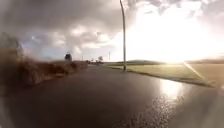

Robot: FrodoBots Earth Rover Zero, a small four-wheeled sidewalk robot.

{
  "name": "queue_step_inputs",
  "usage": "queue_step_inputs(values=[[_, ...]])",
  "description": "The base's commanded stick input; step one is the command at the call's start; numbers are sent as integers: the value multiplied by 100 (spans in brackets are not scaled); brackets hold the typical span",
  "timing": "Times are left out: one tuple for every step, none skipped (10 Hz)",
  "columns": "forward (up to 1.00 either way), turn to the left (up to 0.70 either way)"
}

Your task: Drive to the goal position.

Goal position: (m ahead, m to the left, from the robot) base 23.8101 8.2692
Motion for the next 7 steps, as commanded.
queue_step_inputs(values=[[70, 0], [70, 0], [70, 0], [70, 0], [70, 0], [70, 0], [70, 0]])
